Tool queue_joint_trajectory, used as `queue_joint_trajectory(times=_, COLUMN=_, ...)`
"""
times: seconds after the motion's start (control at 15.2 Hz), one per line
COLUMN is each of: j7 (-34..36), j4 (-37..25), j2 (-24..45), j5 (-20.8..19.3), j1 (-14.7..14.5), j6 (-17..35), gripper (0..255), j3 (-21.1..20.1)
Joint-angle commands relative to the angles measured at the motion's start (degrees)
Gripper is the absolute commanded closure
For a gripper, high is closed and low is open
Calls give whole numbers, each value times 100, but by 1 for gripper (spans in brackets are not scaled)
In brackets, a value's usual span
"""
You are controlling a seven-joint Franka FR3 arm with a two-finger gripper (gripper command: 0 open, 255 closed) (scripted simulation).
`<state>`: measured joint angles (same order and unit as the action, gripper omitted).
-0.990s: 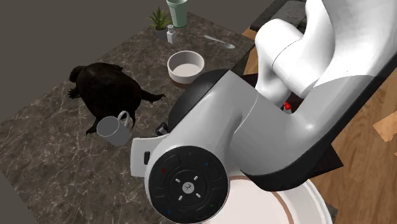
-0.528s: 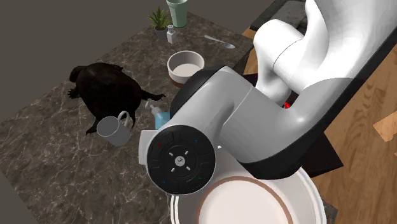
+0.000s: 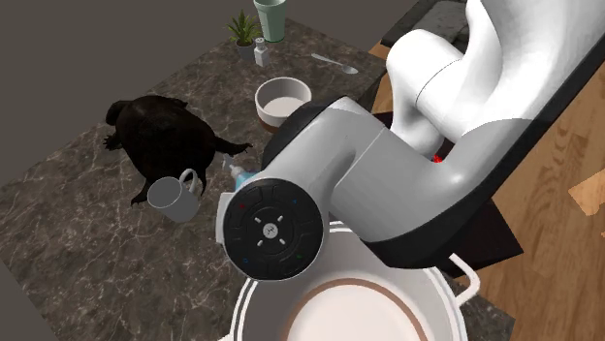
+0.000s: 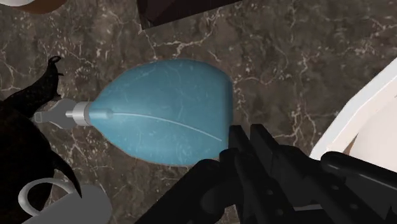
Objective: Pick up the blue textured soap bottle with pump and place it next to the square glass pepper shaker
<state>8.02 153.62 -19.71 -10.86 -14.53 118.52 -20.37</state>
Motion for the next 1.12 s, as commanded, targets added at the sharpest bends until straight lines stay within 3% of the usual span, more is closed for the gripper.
queue_joint_trajectory(times=0.0, j7=-126, j4=69, j2=29, j5=-79, j1=92, j6=136, gripper=0, j3=106)
queue_joint_trajectory(times=0.53, j7=-1086, j4=129, j2=460, j5=-853, j1=954, j6=1130, gripper=0, j3=1032)
queue_joint_trajectory(times=1.06, j7=-2050, j4=-410, j2=1431, j5=-1345, j1=1716, j6=2025, gripper=0, j3=1854)
